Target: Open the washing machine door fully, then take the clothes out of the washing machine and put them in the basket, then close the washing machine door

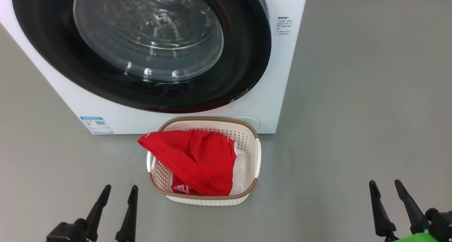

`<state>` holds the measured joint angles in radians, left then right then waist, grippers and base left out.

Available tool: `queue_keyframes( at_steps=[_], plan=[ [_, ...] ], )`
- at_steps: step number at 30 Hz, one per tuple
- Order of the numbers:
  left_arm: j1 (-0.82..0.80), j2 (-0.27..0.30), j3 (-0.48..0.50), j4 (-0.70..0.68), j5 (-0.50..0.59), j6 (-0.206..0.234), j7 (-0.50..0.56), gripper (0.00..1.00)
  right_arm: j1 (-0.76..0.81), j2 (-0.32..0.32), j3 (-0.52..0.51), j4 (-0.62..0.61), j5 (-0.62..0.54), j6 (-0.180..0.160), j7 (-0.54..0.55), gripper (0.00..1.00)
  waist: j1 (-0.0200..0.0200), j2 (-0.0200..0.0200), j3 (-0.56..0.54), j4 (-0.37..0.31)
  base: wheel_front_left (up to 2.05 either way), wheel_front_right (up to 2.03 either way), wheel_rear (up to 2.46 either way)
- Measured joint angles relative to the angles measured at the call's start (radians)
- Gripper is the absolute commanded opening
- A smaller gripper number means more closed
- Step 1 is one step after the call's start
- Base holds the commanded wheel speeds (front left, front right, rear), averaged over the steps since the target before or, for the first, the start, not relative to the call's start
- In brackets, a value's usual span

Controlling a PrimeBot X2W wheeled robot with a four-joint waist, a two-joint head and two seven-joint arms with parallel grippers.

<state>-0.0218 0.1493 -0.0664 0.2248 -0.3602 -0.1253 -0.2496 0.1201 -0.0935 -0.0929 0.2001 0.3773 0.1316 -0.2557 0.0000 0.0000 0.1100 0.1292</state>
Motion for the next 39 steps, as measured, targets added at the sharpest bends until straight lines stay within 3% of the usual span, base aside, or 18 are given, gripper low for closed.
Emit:
queue_keyframes(
  at_steps=[18,19,26,39],
  plan=[
    [0.002,-0.003,-0.001,-0.001,-0.001,0.0,0.0,1.0,0.02,0.008,-0.011,-0.004,-0.002,0.0,0.0,1.0,0.0,0.0,-0.009,0.001,0.0,0.0,0.0],
    [0.002,-0.004,-0.001,-0.002,-0.003,0.0,0.0,0.0,0.02,0.008,-0.011,-0.004,-0.002,0.0,0.0,0.0,0.0,0.0,-0.008,0.003,0.0,0.0,0.0],
    [0.006,-0.04,-0.016,0.066,-0.008,0.002,0.008,0.0,0.02,0.036,-0.002,0.064,0.003,0.0,0.002,0.0,0.0,0.0,-0.008,0.003,0.0,0.0,0.0],
    [0.006,-0.041,-0.011,0.067,-0.14,0.002,0.037,0.0,0.018,0.037,-0.001,0.065,0.131,0.0,0.038,0.0,0.0002,0.0,-0.019,-0.011,0.0,0.0,0.0]
  ],
)
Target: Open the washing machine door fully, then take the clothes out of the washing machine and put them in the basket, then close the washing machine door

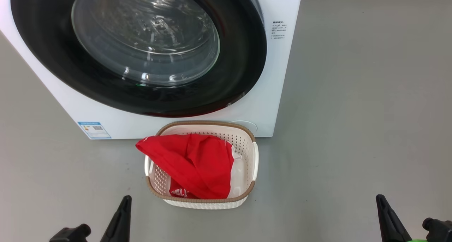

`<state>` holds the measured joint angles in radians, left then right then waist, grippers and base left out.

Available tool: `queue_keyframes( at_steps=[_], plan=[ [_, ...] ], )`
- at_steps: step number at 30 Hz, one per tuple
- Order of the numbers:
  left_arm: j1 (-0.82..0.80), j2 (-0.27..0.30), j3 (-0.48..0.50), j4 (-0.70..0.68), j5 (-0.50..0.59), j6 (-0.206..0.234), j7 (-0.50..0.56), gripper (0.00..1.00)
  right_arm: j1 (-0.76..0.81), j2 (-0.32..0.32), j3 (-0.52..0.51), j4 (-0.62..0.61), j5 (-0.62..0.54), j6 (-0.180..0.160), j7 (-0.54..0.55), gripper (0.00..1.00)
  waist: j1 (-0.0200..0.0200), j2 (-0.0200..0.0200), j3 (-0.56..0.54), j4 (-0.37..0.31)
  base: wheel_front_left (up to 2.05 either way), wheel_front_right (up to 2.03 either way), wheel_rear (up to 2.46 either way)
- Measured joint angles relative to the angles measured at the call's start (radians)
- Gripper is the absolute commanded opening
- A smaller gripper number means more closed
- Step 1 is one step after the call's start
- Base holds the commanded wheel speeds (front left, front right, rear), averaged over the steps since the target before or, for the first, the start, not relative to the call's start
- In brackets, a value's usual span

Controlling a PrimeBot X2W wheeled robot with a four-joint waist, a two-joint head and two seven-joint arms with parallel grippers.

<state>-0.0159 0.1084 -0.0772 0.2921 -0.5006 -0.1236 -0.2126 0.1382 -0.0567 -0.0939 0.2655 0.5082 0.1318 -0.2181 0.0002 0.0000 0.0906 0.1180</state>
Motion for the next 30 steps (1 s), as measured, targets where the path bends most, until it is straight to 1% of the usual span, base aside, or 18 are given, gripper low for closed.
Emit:
queue_keyframes(
  at_steps=[30],
  plan=[
    [-0.002,-0.007,0.027,-0.002,-0.315,0.0,0.08,0.0,-0.045,0.0,-0.001,0.003,0.309,0.0,0.087,0.0,-0.0001,0.0,-0.024,-0.033,0.0,0.0,0.0]
  ],
)
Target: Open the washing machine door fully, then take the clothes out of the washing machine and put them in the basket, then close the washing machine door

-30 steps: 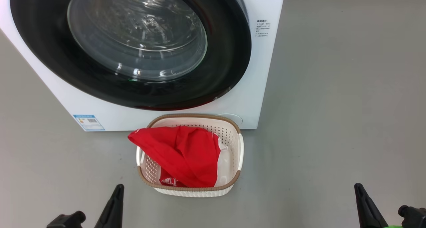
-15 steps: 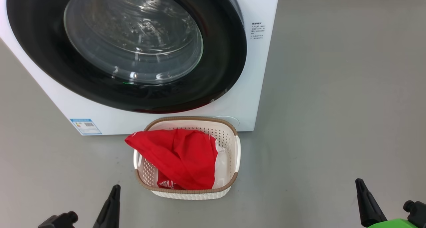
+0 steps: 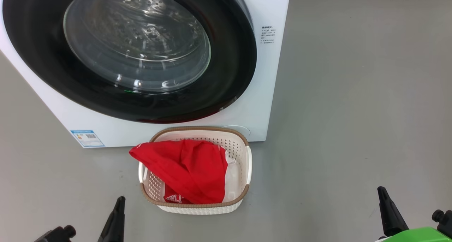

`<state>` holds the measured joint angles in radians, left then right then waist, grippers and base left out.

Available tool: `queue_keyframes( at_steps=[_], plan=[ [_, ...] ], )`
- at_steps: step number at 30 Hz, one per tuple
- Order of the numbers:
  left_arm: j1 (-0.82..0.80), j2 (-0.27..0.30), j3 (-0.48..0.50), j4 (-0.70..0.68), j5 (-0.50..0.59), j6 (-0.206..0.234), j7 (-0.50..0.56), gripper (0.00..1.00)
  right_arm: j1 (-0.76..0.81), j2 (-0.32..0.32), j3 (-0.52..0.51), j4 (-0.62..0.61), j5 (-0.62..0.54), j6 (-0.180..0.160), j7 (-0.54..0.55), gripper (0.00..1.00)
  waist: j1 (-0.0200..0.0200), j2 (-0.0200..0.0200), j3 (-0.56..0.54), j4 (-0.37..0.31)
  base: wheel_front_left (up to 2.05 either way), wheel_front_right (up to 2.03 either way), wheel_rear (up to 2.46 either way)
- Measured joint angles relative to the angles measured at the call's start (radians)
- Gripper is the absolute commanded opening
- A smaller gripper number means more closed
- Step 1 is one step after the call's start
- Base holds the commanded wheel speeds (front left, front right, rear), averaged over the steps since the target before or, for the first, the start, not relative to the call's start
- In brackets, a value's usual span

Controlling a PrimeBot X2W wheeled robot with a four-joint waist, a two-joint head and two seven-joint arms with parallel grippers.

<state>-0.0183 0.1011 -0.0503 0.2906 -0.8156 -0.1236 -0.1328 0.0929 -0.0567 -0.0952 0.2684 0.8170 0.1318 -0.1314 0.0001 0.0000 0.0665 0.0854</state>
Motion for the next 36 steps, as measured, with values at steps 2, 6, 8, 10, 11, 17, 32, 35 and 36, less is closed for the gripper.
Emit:
queue_keyframes(
  at_steps=[2,6,8,10,11,17,32,35,36],
  plan=[
    [0.0,0.0,0.003,-0.001,-0.022,0.0,0.001,0.0,-0.004,0.0,0.0,0.0,0.014,0.0,0.002,0.0,0.0,0.0,-0.002,-0.002,0.0,0.0,0.0],
    [-0.001,-0.001,0.009,-0.002,-0.059,0.0,0.015,0.0,-0.019,0.0,-0.001,0.0,0.059,0.0,0.016,0.0,0.0,0.0,-0.005,-0.006,0.0,0.0,0.0],
    [-0.002,-0.002,0.011,-0.002,-0.082,0.0,0.019,0.0,-0.019,0.0,-0.001,0.0,0.074,0.0,0.019,0.0,0.0,0.0,-0.006,-0.008,0.0,0.0,0.0],
    [-0.002,-0.004,0.013,-0.002,-0.098,0.0,0.026,0.0,-0.019,0.0,-0.002,0.0,0.095,0.0,0.027,0.0,0.0,0.0,-0.008,-0.011,0.0,0.0,0.0],
    [-0.002,-0.005,0.014,-0.002,-0.106,0.0,0.027,0.0,-0.019,0.0,-0.002,0.0,0.107,0.0,0.028,0.0,0.0,0.0,-0.009,-0.012,0.0,0.0,0.0],
    [-0.003,-0.007,0.02,-0.003,-0.166,0.0,0.045,0.0,-0.028,0.0,-0.004,0.0,0.164,0.0,0.046,0.0,0.0,0.0,-0.013,-0.018,0.0,0.0,0.0],
    [-0.009,-0.018,0.04,-0.007,-0.319,0.0,0.085,0.0,-0.063,0.001,-0.01,0.0,0.313,0.0,0.089,0.0,-0.0001,0.0,-0.025,-0.034,0.0,0.0,0.0],
    [-0.012,-0.018,0.043,-0.008,-0.339,0.0,0.089,0.0,-0.065,0.001,-0.011,0.0,0.327,0.0,0.097,0.0,-0.0001,0.0,-0.027,-0.036,0.0,0.0,0.0],
    [-0.012,-0.019,0.044,-0.008,-0.346,0.0,0.09,0.0,-0.066,0.001,-0.011,0.0,0.336,0.0,0.098,0.0,-0.0001,0.0,-0.027,-0.037,0.0,0.0,0.0]
  ],
)
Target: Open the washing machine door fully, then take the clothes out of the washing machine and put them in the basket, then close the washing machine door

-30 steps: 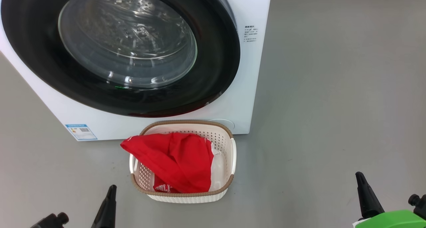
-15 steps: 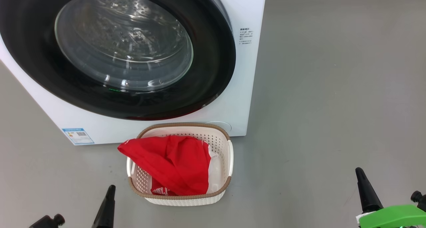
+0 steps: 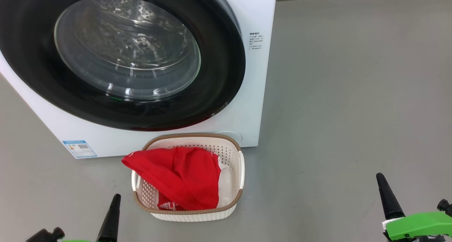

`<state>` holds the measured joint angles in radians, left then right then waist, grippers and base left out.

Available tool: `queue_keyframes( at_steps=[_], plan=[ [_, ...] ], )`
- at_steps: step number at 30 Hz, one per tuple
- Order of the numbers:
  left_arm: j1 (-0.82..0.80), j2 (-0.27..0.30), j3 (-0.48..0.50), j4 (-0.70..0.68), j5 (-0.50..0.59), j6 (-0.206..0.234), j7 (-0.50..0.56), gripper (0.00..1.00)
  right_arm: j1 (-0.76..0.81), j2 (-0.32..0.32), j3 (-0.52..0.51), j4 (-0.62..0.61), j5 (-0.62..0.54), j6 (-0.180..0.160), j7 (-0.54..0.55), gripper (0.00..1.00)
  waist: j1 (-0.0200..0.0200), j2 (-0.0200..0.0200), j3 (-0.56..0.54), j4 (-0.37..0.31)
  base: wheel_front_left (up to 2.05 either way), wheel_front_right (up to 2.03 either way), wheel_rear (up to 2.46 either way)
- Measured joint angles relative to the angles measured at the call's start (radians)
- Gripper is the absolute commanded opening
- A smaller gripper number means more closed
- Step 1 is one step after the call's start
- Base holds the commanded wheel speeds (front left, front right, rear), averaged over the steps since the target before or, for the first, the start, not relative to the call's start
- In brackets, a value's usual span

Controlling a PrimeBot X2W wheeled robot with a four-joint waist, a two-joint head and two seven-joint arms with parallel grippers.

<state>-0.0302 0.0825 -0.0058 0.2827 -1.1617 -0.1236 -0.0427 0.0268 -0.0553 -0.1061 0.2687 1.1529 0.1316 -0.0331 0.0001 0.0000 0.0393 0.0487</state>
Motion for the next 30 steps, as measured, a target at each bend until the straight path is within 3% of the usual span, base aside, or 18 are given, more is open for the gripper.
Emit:
queue_keyframes(
  at_steps=[30],
  plan=[
    [-0.015,-0.014,0.038,-0.007,-0.297,0.0,0.087,0.0,-0.057,0.003,-0.01,0.001,0.294,0.0,0.087,0.0,0.0,0.0,-0.023,-0.032,0.0,0.0,0.0]
  ],
)
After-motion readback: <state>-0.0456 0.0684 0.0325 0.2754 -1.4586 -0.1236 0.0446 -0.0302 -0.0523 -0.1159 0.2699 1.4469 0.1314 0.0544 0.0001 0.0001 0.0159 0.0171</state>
